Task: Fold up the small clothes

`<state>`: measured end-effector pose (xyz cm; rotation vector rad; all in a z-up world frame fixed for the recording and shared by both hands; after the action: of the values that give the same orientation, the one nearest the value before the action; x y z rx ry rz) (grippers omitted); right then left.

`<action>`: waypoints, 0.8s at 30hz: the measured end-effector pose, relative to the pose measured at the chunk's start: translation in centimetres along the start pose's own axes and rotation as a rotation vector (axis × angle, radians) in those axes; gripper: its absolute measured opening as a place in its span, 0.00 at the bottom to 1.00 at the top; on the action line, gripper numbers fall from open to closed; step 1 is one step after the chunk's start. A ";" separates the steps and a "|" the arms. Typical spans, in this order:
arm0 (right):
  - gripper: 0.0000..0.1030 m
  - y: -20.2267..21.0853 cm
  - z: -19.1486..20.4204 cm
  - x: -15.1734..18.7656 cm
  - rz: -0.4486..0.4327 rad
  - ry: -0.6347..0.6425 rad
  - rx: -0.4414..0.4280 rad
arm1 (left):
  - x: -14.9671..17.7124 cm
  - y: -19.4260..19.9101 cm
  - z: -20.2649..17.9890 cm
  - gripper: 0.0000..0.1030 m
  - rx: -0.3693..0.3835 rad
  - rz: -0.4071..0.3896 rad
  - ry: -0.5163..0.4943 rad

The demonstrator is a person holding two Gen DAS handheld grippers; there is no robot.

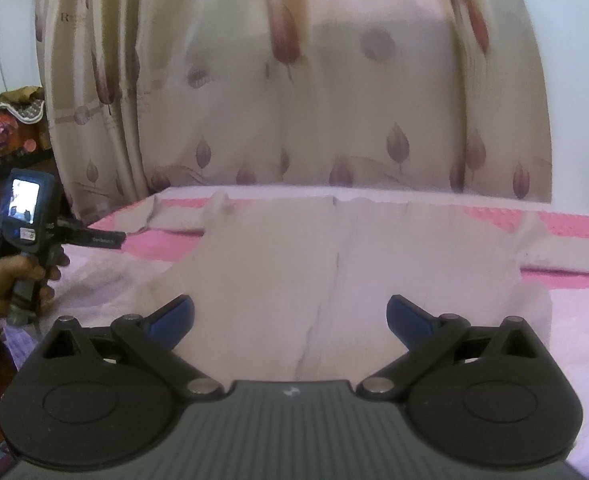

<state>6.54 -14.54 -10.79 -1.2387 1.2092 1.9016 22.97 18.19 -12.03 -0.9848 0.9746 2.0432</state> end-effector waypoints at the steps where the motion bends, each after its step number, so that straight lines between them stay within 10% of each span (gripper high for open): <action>1: 1.00 -0.3 -0.1 0.2 0.010 -0.004 -0.001 | -0.1 -0.8 0.1 0.85 0.006 -0.010 -0.020; 5: 1.00 -1.5 -0.4 0.9 0.044 -0.016 0.002 | -0.3 -4.1 0.1 0.66 -0.007 -0.017 -0.104; 13: 1.00 -3.2 -1.2 1.9 0.099 -0.041 0.011 | -0.5 -8.2 -1.3 0.66 0.039 -0.056 -0.248; 15: 1.00 -3.6 -1.4 2.1 0.109 -0.053 0.010 | -0.5 -9.3 -1.2 0.35 0.052 -0.045 -0.255; 16: 1.00 -3.8 -1.6 2.2 0.114 -0.059 0.011 | -0.2 -10.3 -0.9 0.14 0.054 -0.008 -0.248; 24: 1.00 -4.3 -2.0 2.5 0.137 -0.069 0.023 | -1.8 -14.8 7.7 0.14 -0.077 0.087 0.050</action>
<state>9.85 -14.49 -15.03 -1.0939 1.3061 2.0050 33.09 31.62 -12.08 -1.0555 0.9869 2.1516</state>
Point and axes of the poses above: each gripper's, at about its wrist camera, not at the fingertips, and y roughly against the way its jaws point, z to its left, x to its underside, the point moved 9 cm from there along -y, roughly the way its jaws point, and after that the axes turned 12 degrees about -x, right-handed, at the moved point
